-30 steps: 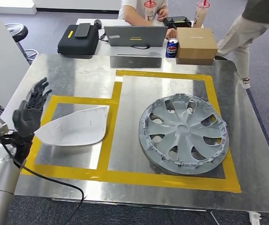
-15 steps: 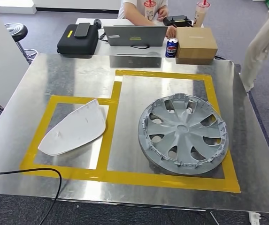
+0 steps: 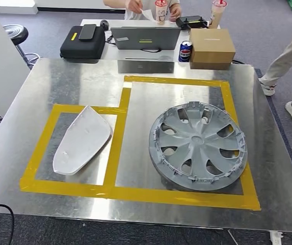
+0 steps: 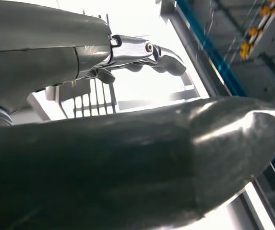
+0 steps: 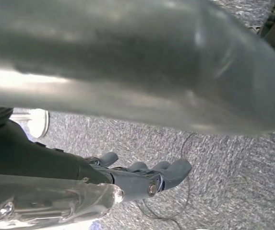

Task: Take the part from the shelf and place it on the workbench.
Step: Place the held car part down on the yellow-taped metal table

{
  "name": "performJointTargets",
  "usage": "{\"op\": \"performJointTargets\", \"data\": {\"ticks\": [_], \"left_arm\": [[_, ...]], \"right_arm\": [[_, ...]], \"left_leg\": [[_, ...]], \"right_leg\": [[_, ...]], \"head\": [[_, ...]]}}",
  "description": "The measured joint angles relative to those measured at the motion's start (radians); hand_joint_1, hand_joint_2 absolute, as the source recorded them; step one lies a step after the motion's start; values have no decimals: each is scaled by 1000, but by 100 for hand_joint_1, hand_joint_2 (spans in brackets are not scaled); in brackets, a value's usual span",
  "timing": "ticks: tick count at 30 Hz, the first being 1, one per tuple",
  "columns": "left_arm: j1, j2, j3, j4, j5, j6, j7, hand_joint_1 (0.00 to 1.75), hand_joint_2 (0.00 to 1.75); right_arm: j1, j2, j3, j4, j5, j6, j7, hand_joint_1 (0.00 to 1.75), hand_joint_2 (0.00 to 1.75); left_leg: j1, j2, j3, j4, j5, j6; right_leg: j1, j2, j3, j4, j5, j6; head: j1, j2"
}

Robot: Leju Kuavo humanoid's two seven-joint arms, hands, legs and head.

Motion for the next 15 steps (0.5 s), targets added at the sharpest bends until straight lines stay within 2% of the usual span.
{"op": "performJointTargets", "data": {"ticks": [3, 6, 9, 13, 15], "left_arm": [[10, -18, 125, -32, -91, 42, 0, 0, 0], [17, -34, 201, -54, -126, 66, 0, 0, 0], [21, -46, 242, -67, -142, 87, 0, 0, 0], [42, -64, 257, -69, -191, 219, 0, 0, 0], [48, -86, 269, -58, -174, 246, 0, 0, 0]], "right_arm": [[-1, 1, -8, 0, -9, -11, -2, 0, 0], [-1, 4, -17, 0, -15, -15, -3, 0, 0], [-1, 7, -23, 0, -17, -15, -4, 0, 0], [-1, 10, -30, 0, -28, -18, -7, 0, 0], [-1, 14, -39, 0, -37, -23, -9, 0, 0]], "left_leg": [[0, -1, 0, 0, 0, 0], [1, -1, 0, 0, 0, 0], [1, -1, 0, 0, -1, 0], [0, -1, -1, 0, -2, -1], [0, -1, 0, 0, -2, -1]], "right_leg": [[1, -2, 0, 0, -1, 0], [1, -2, 0, 0, -2, 0], [1, -2, 1, 1, -2, 0], [1, -1, 1, 1, -2, 0], [1, -2, 2, 1, -2, 0]], "head": [[0, 0], [0, 0], [0, 0], [0, 0], [0, 0]]}}
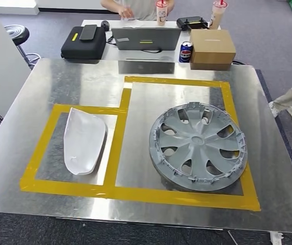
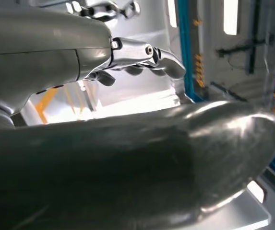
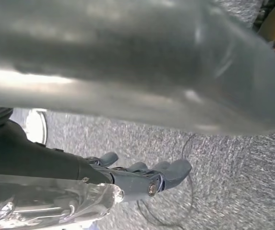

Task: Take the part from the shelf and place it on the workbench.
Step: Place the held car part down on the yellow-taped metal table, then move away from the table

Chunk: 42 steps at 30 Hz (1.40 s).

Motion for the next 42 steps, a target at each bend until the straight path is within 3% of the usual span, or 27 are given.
{"op": "performJointTargets", "data": {"ticks": [4, 8, 15, 19, 22, 24, 27, 28, 29, 30, 33, 34, 39, 42], "left_arm": [[18, -84, 24, 48, -14, 93, 0, 0, 0], [31, -154, 28, 206, -86, 226, 0, 0, 0], [60, -178, -45, 639, -278, 238, 12, 0, 0], [71, -156, -171, 916, -610, 305, 185, 0, 0], [66, -173, -255, 1065, -670, 230, 320, 0, 0], [57, -199, -265, 1123, -640, 157, 347, 0, 0], [48, -238, -275, 1184, -647, 69, 340, 0, 0], [46, -248, -284, 1198, -665, 53, 335, 0, 0], [44, -257, -296, 1210, -684, 44, 331, 0, 0], [41, -265, -308, 1220, -698, 40, 327, 0, 0], [36, -280, -331, 1240, -712, 35, 322, 0, 0], [34, -282, -336, 1243, -712, 34, 321, 0, 0], [32, -284, -361, 1256, -754, 32, 319, 0, 0], [33, -284, -365, 1257, -768, 32, 319, 0, 0]], "right_arm": [[1, 14, -17, 0, -29, -28, -3, 0, 0], [2, 32, -34, 0, -46, -41, -4, 0, 0], [4, 44, -60, 0, -55, -31, -5, 0, 0], [5, 43, -63, 0, -41, -19, -15, 0, 0], [6, 42, -62, 0, -21, -71, -59, 0, 0], [7, 38, -60, 0, -9, -107, -82, 0, 0], [6, 30, -56, 0, 12, -126, -91, 0, 0], [6, 28, -54, 0, 23, -130, -91, 0, 0], [7, 26, -50, 0, 32, -133, -92, 0, 0], [7, 23, -45, 0, 40, -135, -92, 0, 0], [3, 18, -33, 0, 49, -138, -92, 0, 0], [1, 18, -30, 0, 50, -139, -92, 0, 0], [0, 17, -21, 0, 70, -148, -93, 0, 0], [0, 16, -19, 0, 75, -151, -95, 0, 0]], "left_leg": [[-1, 0, 1, 0, 0, 1], [-2, 0, 2, 0, -1, 2], [-9, 0, 4, 2, -6, 11], [-19, 0, 5, 3, -7, 21], [-18, 3, 8, 0, 4, 33], [-12, 7, 9, -8, 16, 42], [-10, 11, 5, -10, 23, 48], [-9, 12, 2, -10, 25, 47], [-9, 13, -1, -10, 27, 45], [-7, 13, -4, -9, 30, 42], [-3, 12, -12, -7, 40, 26], [-3, 12, -12, -5, 44, 19], [3, 9, -21, -4, 52, -10], [4, 10, -24, 0, 44, -12]], "right_leg": [[-1, 0, 0, 0, -1, 1], [-3, 0, 1, 0, -1, 2], [-10, 0, 4, -2, -2, 9], [-19, 0, 7, -3, -2, 20], [-21, 1, 10, -8, 3, 31], [-19, -4, -3, 30, -39, 35], [-18, -14, -56, 221, -167, 39], [-18, -15, -63, 268, -190, 40], [-18, -16, -51, 277, -194, 41], [-18, -16, -19, 244, -181, 42], [-18, -14, 129, 38, -131, 43], [-16, -11, 151, 1, -127, 39], [-12, -9, 135, -3, -110, -2], [-12, -11, 135, -4, -106, -7]], "head": [[0, 0], [0, 0], [0, 0], [0, 0], [-1, 0], [3, 0], [10, 0], [10, 0], [10, 0], [10, 0], [10, 0], [9, 0], [5, 0], [4, 0]]}}
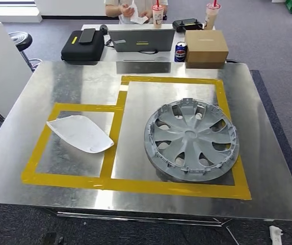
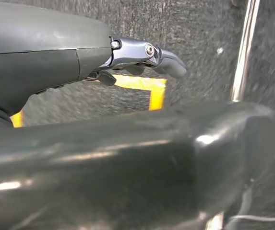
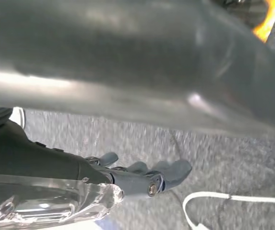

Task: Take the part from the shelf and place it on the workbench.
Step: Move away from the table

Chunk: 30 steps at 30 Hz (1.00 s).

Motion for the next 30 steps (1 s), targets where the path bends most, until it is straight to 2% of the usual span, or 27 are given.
{"op": "performJointTargets", "data": {"ticks": [2, 4, 5, 6, 7, 9, 10, 11, 12, 13, 14, 15, 17, 18, 19, 20, 21, 22, 23, 24, 25, 26, 28, 29, 30], "left_arm": [[1, 0, -7, 1, -18, 0, 0, 0, 0], [0, 0, -62, 7, -93, 7, 1, 0, 0], [-1, -1, -94, 10, -125, 8, 1, 0, 0], [-2, -2, -127, 14, -154, 8, 1, 0, 0], [-3, -3, -141, 16, -155, 1, -1, 0, 0], [-10, -3, -147, 17, -139, -17, -4, 0, 0], [-12, -3, -147, 17, -122, -26, -10, 0, 0], [-13, -3, -144, 17, -101, -36, -24, 0, 0], [-11, -4, -138, 18, -77, -42, -47, 0, 0], [-8, -4, -130, 18, -57, -45, -73, 0, 0], [-6, -3, -122, 18, -40, -44, -97, 0, 0], [-4, -2, -113, 18, -30, -39, -114, 0, 0], [-4, 2, -101, 18, -23, -32, -125, 0, 0], [-4, 3, -95, 18, -21, -31, -124, 0, 0], [-4, 4, -91, 18, -21, -29, -120, 0, 0], [-4, 4, -87, 18, -22, -27, -114, 0, 0], [-5, 4, -85, 19, -25, -26, -105, 0, 0], [-6, 4, -83, 19, -28, -24, -95, 0, 0], [-6, 5, -82, 19, -34, -24, -86, 0, 0], [-7, 6, -81, 19, -41, -25, -77, 0, 0], [-7, 6, -80, 19, -48, -25, -70, 0, 0], [-8, 7, -80, 19, -55, -25, -64, 0, 0], [-9, 8, -80, 19, -61, -25, -58, 0, 0], [-8, 9, -80, 19, -63, -25, -55, 0, 0], [-7, 9, -80, 19, -64, -25, -53, 0, 0]], "right_arm": [[0, 0, 4, 0, 8, -5, -4, 0, 0], [-2, -3, 28, -2, 31, -83, -52, 0, 0], [-4, -6, 42, -3, 40, -119, -79, 0, 0], [-7, -9, 56, -3, 50, -142, -100, 0, 0], [-11, -12, 64, -3, 54, -125, -101, 0, 0], [-13, -15, 77, -3, 65, -64, -85, 0, 0], [-12, -15, 84, -3, 62, -60, -91, 0, 0], [-11, -13, 88, -3, 50, -74, -107, 0, 0], [-9, -12, 89, -3, 29, -90, -121, 0, 0], [-7, -11, 87, -3, 9, -97, -127, 0, 0], [-4, -11, 84, -2, -4, -92, -122, 0, 0], [0, -11, 82, -2, -7, -80, -111, 0, 0], [6, -13, 82, -2, -3, -62, -94, 0, 0], [7, -14, 82, -2, 2, -56, -89, 0, 0], [6, -15, 83, -2, 10, -49, -79, 0, 0], [6, -15, 84, -2, 21, -41, -67, 0, 0], [6, -16, 87, -2, 33, -34, -52, 0, 0], [5, -16, 91, -2, 40, -26, -36, 0, 0], [2, -16, 94, -2, 40, -13, -18, 0, 0], [-1, -15, 95, -2, 34, 5, 1, 0, 0], [-3, -15, 95, -2, 25, 27, 20, 0, 0], [-4, -15, 94, -2, 16, 47, 38, 0, 0], [-1, -15, 91, -1, 7, 66, 56, 0, 0], [-1, -15, 91, -1, 5, 70, 60, 0, 0], [-1, -14, 90, -1, 2, 70, 61, 0, 0]], "left_leg": [[0, 1, -6, 14, -22, 0], [-2, 2, -38, 142, -113, 0], [-4, 2, -35, 188, -139, 2], [-5, 2, -15, 208, -154, 6], [-6, 2, 37, 154, -131, 11], [-11, 1, 125, 24, -115, 20], [-14, 1, 144, -12, -117, 25], [-18, 0, 147, -30, -116, 31], [-20, 2, 141, -34, -110, 38], [-21, 3, 134, -35, -101, 46], [-20, 5, 127, -37, -91, 54], [-19, 6, 118, -39, -81, 61], [-20, 6, 98, -38, -62, 68], [-21, 7, 86, -37, -53, 68], [-22, 7, 74, -36, -43, 67], [-22, 8, 61, -34, -34, 65], [-21, 9, 47, -32, -26, 63], [-21, 8, 36, -28, -19, 59], [-21, 8, 25, -24, -12, 55], [-22, 8, 17, -20, -5, 49], [-22, 8, 12, -18, 2, 44], [-22, 8, 8, -17, 10, 39], [-20, 7, 2, -15, 15, 28], [-20, 6, -5, -2, -4, 23], [-19, 5, -17, 28, -39, 18]], "right_leg": [[1, 0, -5, -1, 4, -4], [7, -3, -37, 0, 27, -13], [10, -5, -57, 0, 43, -15], [14, -6, -79, 1, 61, -16], [16, -6, -93, 1, 73, -13], [19, -7, -107, 3, 90, -6], [19, -8, -113, 2, 100, -1], [18, -9, -118, -1, 111, 5], [15, -9, -121, -5, 120, 11], [12, -9, -126, -4, 116, 17], [10, -9, -134, 10, 95, 22], [9, -9, -147, 47, 55, 27], [9, -9, -178, 173, -47, 32], [9, -9, -187, 235, -80, 34], [9, -9, -183, 270, -90, 35], [8, -9, -163, 272, -79, 36], [8, -9, -123, 237, -55, 36], [7, -9, -70, 174, -34, 35], [8, -9, -12, 98, -26, 35], [9, -8, 33, 33, -28, 33], [10, -7, 58, -10, -35, 32], [13, -6, 65, -28, -41, 29], [13, -7, 51, -29, -31, 14], [12, -9, 45, -28, -23, 4], [11, -10, 36, -29, -13, -7]], "head": [[-2, 0], [-5, 0], [-6, 0], [-7, 0], [-7, 0], [-6, 0], [-6, 0], [-5, 0], [-6, 0], [-8, 0], [-7, 0], [-6, 0], [0, 0], [0, 0], [0, 0], [0, 0], [0, 0], [0, 0], [0, 0], [-1, 0], [-1, 0], [-1, 0], [0, 0], [-2, 0], [-5, 0]]}}
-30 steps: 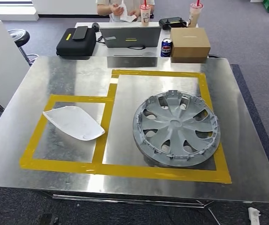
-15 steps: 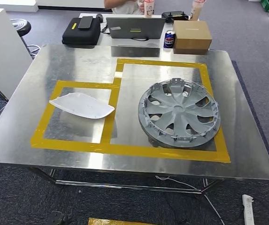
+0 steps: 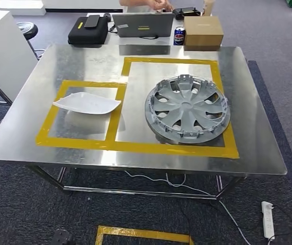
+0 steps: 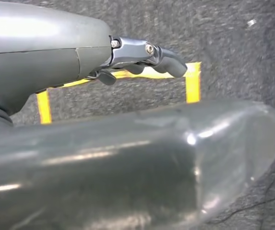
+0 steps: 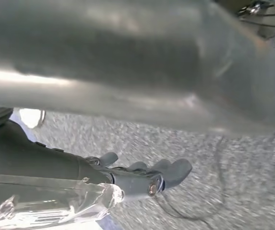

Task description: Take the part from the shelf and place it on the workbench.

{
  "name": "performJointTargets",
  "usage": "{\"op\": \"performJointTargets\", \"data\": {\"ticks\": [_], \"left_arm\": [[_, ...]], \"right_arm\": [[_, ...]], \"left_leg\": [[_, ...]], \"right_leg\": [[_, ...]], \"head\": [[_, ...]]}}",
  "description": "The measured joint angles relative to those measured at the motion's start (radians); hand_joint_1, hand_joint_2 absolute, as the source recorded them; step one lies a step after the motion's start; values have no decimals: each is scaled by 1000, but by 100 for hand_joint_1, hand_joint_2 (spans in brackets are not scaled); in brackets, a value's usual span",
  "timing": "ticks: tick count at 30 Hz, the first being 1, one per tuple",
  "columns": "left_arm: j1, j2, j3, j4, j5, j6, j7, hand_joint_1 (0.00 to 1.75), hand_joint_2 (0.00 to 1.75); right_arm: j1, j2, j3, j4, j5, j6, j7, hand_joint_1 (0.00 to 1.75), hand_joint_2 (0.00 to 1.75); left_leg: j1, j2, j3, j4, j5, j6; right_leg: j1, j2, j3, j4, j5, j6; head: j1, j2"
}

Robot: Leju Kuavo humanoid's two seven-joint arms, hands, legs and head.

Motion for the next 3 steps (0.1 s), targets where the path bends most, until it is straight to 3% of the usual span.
{"op": "performJointTargets", "data": {"ticks": [2, 3], "left_arm": [[-1, 0, 1, 1, 2, -1, 5, 0, 0], [-2, -1, 1, 1, 3, -1, 6, 0, 0]], "right_arm": [[-1, 0, -2, 0, -7, -8, -4, 0, 0], [-1, 0, -2, 0, -10, -11, -5, 0, 0]], "left_leg": [[1, 0, -33, 111, -98, -6], [1, 0, -43, 146, -123, -7]], "right_leg": [[1, -1, -21, 1, 19, -12], [2, -1, -27, 1, 24, -14]], "head": [[-5, 0], [-5, 0]]}}
